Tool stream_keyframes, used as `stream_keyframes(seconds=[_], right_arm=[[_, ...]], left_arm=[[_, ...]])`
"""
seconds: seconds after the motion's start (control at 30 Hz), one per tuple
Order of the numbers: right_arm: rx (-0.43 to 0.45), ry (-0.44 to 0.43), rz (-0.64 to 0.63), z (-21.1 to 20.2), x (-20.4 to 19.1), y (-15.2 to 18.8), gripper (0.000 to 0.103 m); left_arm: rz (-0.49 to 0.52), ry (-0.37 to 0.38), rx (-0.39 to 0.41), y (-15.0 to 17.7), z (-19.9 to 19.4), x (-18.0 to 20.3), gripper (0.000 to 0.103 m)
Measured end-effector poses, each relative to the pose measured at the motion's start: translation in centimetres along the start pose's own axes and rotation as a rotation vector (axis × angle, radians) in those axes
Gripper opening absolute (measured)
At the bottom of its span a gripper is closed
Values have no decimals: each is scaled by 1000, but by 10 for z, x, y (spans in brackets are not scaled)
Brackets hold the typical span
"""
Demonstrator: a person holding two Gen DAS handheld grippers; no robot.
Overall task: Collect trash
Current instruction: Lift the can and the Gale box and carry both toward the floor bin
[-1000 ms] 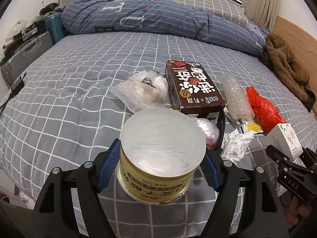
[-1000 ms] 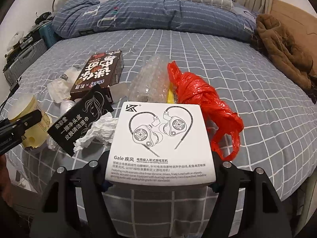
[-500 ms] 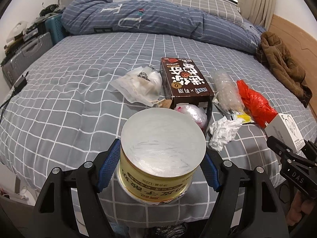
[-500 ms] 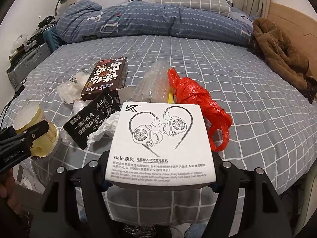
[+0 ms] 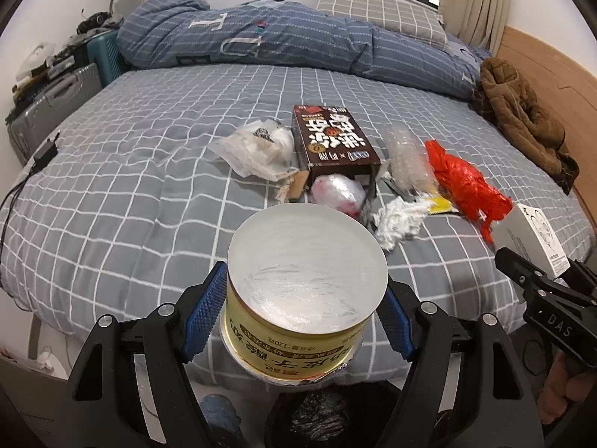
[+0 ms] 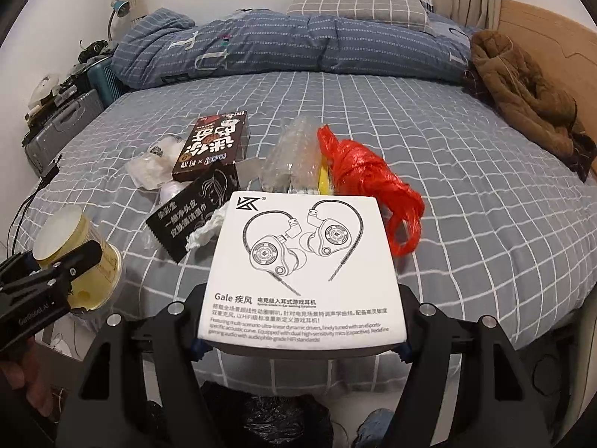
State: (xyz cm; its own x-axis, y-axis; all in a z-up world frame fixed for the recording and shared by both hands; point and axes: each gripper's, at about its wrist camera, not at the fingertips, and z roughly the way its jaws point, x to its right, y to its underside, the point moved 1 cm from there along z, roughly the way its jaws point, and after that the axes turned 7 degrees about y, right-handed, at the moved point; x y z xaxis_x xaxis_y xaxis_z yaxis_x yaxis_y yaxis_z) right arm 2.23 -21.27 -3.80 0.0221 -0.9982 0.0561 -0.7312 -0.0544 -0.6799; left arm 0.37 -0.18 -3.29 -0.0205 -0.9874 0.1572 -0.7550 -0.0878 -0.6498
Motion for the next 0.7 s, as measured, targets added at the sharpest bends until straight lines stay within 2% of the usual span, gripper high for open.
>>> stream_keyframes(seconds=[0.4,0.7], right_arm=[[36,1,-14,-30,-1,18,67],[27,3,-52,-37,-4,39,67]], left_arm=[[-3,-3,8,21,-18,8,73],[-15,18,-4,44,-28,9,73]])
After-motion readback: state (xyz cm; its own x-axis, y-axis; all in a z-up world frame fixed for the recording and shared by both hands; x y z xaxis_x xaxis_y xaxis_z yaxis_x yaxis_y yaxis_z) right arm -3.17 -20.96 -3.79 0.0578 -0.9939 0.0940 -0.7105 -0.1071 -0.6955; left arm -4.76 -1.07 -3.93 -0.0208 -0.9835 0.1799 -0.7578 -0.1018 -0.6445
